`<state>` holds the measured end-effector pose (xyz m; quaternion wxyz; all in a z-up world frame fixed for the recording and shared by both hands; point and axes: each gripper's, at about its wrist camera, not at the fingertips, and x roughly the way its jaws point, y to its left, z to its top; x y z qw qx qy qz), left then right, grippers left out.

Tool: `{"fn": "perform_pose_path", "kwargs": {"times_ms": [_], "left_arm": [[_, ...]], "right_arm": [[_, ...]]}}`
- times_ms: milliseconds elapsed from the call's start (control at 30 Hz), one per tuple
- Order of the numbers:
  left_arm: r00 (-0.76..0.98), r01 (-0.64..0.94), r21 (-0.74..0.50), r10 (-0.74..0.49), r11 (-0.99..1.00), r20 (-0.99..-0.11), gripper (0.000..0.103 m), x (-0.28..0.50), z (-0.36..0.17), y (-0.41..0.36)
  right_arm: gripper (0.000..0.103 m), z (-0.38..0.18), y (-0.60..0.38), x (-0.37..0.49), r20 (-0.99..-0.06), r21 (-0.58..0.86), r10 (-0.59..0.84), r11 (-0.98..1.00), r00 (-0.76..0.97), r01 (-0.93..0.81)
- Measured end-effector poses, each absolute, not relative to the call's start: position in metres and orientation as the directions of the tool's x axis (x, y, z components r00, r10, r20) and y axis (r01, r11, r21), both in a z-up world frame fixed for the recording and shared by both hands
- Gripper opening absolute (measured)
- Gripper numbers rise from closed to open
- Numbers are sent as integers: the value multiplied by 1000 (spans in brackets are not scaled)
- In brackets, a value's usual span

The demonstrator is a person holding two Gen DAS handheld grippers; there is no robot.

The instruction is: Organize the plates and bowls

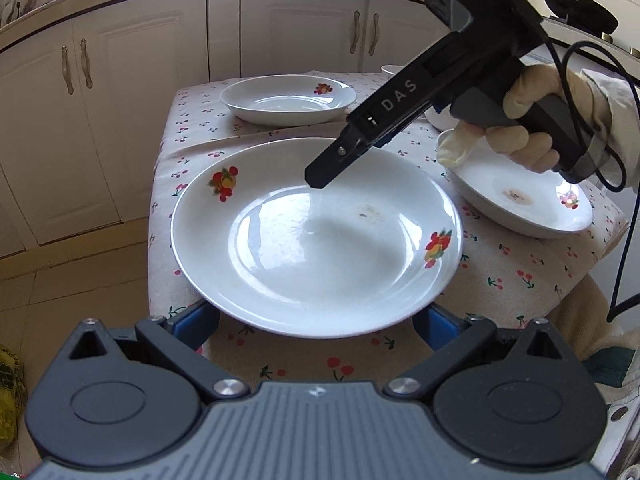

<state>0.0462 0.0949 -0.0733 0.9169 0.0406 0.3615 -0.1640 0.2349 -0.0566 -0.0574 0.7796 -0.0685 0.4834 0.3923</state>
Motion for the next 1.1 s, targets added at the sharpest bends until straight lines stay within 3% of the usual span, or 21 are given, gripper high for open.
{"fn": "perform_pose_path", "kwargs": {"times_ms": [1100], "left_arm": [[695, 430, 37, -305, 902, -651, 101, 98, -70, 71]], "right_arm": [[60, -56, -87, 263, -807, 206, 475, 783, 350, -587]]}}
